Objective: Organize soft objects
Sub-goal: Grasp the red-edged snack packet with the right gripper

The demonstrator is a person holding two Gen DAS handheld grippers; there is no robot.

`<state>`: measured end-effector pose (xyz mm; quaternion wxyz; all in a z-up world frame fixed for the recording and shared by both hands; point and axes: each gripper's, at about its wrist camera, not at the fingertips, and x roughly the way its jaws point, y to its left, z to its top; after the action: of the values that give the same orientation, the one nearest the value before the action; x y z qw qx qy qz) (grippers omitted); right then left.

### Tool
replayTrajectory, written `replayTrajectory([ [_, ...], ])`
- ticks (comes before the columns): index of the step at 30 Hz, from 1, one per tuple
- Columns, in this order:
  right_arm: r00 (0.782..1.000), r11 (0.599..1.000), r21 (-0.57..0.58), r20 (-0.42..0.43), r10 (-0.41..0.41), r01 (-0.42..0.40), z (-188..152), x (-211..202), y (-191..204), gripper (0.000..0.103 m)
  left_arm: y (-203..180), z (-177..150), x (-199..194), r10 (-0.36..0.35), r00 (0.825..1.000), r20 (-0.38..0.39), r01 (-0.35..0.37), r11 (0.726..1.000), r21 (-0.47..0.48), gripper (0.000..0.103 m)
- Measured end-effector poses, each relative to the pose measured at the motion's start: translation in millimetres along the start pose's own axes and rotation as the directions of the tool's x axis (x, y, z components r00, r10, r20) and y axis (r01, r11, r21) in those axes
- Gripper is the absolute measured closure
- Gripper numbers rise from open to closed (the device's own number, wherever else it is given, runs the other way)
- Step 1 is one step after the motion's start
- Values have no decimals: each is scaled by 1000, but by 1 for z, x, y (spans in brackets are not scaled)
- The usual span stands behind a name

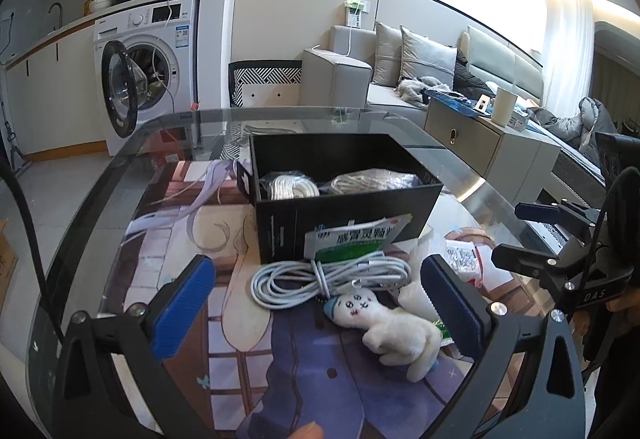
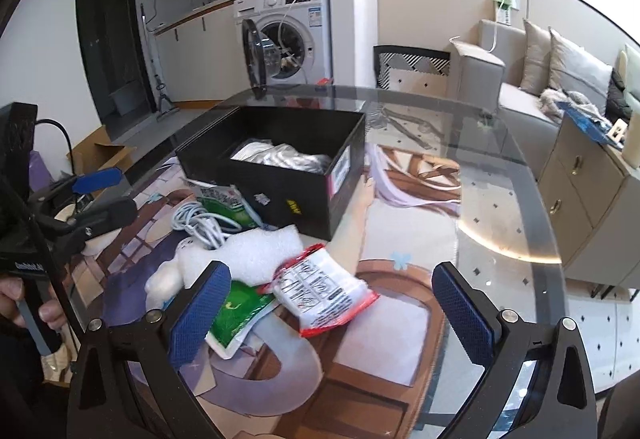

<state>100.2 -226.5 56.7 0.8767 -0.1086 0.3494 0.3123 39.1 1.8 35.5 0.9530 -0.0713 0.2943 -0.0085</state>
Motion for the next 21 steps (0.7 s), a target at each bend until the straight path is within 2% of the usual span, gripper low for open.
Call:
replayTrajectory([
  [8,997,1000,-1,-79,-21,21,-8,20,-3,1,0,-11,6,-5,1000,-29,5,1000,-5,0],
  [12,993,999,8,-103,-51,52,-12,27,-10,1,-2,-13,9,-11,999,-36,11,1000,5,0],
  [21,986,998,16,-154,-61,65,-16,47,-15,1,-3,-16,15,-22,998,-53,22,1000,8,0],
])
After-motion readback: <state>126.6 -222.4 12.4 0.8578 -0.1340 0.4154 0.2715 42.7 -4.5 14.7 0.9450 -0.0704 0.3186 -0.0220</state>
